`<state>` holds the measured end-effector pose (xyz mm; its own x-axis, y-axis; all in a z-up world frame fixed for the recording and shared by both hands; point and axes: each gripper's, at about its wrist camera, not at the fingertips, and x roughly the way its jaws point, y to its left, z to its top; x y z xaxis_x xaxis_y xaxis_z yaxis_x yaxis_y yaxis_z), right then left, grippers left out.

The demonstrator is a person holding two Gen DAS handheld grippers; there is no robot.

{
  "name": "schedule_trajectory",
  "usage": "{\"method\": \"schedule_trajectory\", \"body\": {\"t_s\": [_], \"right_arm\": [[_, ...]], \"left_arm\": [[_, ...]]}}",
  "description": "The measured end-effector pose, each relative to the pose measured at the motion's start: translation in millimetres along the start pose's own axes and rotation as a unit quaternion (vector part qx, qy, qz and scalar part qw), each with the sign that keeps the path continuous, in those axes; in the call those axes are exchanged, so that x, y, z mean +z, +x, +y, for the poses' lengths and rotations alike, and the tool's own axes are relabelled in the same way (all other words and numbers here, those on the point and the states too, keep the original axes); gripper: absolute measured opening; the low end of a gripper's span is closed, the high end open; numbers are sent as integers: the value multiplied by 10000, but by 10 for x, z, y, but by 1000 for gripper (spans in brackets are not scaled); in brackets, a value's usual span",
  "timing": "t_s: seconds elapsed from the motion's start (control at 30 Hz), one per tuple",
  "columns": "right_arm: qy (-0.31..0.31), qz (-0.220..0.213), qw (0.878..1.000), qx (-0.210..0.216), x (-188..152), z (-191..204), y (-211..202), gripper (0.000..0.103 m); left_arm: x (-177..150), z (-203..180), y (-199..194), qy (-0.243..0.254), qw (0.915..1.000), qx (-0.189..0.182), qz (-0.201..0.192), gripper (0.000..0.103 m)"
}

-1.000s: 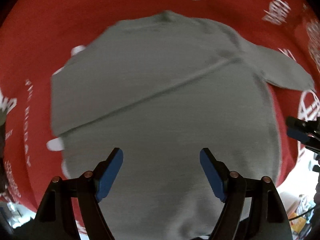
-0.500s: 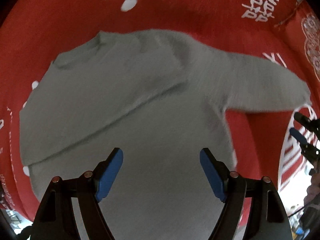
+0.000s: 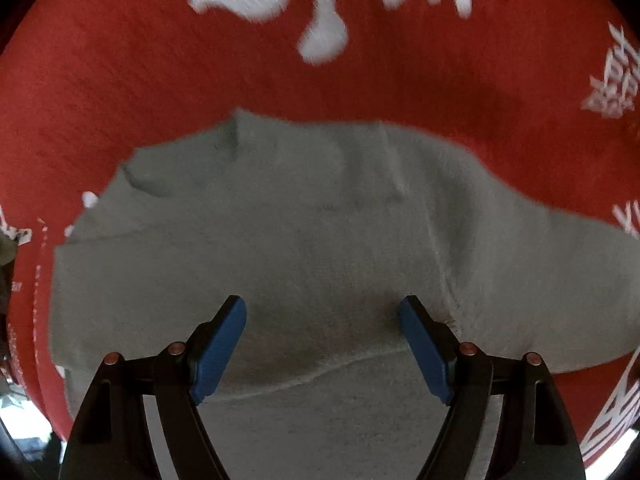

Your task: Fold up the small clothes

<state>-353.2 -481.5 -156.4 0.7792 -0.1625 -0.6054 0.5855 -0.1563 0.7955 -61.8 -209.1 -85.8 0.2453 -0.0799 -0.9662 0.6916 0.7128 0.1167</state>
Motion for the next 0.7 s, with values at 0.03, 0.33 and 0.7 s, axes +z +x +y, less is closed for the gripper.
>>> {"method": "schedule_trajectory", "body": {"t_s": [0.03, 0.33, 0.7], "right_arm": [[34, -18, 10000, 50, 19, 6, 22, 55], [873, 174, 9951, 442, 69, -9, 177, 8], [-864, 1085, 9788, 1504, -491, 1469, 674, 8]], "left_arm": [[-19, -61, -5, 103, 9998, 57, -156, 80], [10, -66, -162, 354, 9990, -85, -250, 80], [-253, 746, -443, 44, 9996, -70, -271, 80]]}}
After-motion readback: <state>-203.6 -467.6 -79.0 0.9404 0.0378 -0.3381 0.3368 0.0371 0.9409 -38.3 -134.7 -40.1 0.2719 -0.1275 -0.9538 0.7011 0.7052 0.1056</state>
